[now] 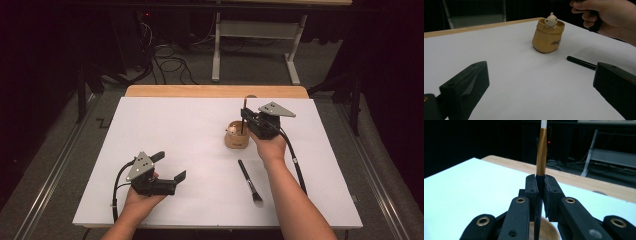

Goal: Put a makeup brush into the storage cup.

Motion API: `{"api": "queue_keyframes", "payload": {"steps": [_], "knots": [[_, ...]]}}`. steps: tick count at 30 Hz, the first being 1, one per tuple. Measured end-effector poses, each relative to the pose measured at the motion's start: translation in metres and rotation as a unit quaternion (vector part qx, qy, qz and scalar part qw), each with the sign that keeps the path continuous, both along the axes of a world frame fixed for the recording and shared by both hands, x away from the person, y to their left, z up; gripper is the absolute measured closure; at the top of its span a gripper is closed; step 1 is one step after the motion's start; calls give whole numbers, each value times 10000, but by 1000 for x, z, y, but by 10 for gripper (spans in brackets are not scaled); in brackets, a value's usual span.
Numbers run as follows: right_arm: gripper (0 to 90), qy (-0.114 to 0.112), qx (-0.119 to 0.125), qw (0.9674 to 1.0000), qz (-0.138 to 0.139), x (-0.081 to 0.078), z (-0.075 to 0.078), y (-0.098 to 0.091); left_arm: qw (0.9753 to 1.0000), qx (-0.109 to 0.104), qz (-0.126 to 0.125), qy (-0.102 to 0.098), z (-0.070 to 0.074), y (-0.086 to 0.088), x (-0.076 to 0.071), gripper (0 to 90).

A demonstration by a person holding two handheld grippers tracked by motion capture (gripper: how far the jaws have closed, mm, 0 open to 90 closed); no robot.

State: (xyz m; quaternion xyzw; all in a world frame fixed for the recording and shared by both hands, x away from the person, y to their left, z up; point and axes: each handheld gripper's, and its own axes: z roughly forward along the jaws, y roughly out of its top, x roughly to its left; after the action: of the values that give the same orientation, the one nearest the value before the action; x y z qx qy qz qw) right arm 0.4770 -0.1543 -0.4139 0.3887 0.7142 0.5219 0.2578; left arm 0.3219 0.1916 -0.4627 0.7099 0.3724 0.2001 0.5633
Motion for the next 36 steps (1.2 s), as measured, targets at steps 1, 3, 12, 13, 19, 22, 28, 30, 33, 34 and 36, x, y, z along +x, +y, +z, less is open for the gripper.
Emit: {"api": "queue_keyframes", "payload": {"steps": [1,3,12,13,19,22,28,30,33,34,36], "knots": [[837,32,-41,10000,23,0,-1,1,10000,-3,1,1,0,0,0,12],[838,93,-78,9999,58,0,-4,2,10000,-7,-2,11,0,1,0,12],[835,270,-145,9995,55,3,-10,6,9999,-102,18,85,-1,2,0,13],[832,313,-120,9994,69,4,-10,5,9999,-115,17,98,-2,2,0,13],[519,263,167,9995,83,1,-3,1,9997,-159,52,165,-4,4,2,15],[355,277,261,9992,101,-2,-1,-1,9996,-163,72,198,-4,5,3,15],[92,379,152,9988,260,-12,0,2,9997,-101,81,198,-5,4,4,14],[20,365,80,9988,318,-14,0,3,9998,-22,39,172,-5,3,5,14],[5,231,15,9993,307,-16,3,3,9998,180,-8,78,-4,1,6,9],[4,168,11,9995,286,-16,4,2,9997,255,-23,7,-3,0,6,7],[5,231,-179,9990,344,-15,4,2,9999,74,-76,85,-1,1,7,6]]}}
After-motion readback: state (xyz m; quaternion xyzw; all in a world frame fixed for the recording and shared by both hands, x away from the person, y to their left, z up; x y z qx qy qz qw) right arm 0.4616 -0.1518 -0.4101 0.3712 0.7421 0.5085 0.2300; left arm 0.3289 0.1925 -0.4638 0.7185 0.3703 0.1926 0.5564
